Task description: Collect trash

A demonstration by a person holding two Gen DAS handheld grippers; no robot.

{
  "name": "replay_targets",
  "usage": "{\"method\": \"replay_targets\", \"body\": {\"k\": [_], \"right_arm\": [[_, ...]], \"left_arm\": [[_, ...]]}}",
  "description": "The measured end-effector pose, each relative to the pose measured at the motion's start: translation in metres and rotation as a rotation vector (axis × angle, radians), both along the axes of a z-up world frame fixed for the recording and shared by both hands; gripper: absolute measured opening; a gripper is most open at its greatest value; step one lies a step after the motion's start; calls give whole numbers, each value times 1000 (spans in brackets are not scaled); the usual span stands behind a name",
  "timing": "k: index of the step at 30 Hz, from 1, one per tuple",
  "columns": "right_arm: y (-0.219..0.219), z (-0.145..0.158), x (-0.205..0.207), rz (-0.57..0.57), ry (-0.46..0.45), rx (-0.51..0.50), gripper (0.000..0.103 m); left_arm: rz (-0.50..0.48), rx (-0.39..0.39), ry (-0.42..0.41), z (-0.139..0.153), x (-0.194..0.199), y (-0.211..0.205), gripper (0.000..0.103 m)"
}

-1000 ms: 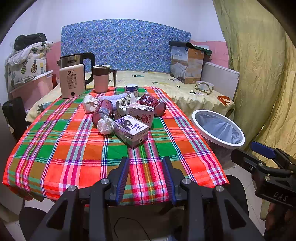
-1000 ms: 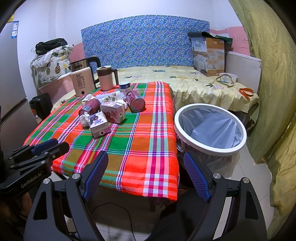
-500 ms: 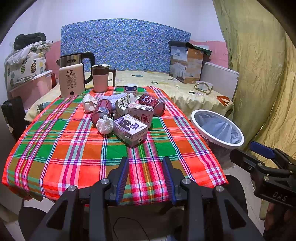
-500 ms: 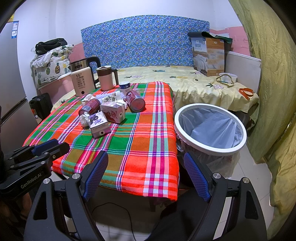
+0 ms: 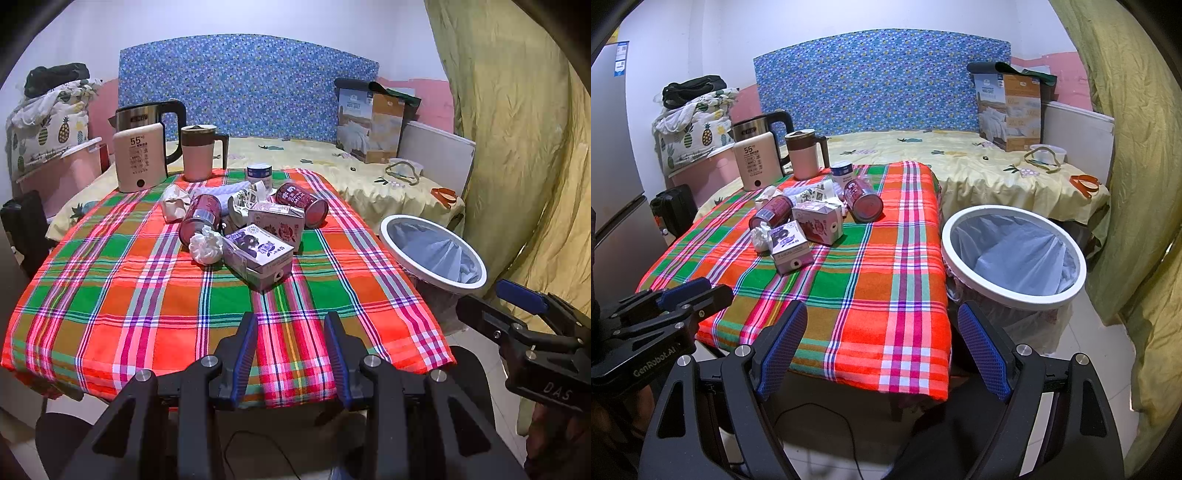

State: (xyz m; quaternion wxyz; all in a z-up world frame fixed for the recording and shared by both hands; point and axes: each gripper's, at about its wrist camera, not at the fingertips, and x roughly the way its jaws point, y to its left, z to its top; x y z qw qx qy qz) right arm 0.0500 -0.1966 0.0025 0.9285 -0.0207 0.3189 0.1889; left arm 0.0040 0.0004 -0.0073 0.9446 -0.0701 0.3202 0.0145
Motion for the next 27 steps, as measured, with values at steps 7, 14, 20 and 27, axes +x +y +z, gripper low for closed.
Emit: {"method": "replay_targets", "body": {"k": [7,14,20,27], "right_arm": [[3,-4,2,8,8,2,85],[9,-6,9,49,21,6,85],[25,-9,18,127,29,13,85],[52,-14,40,209,67,18,85]], "left_arm": [[-1,1,6,-2,4,3,37],[6,-19,32,-12,16,14,37],[46,-31,62,-21,31,35,37],[92,-42,77,-28,49,71,37]]}}
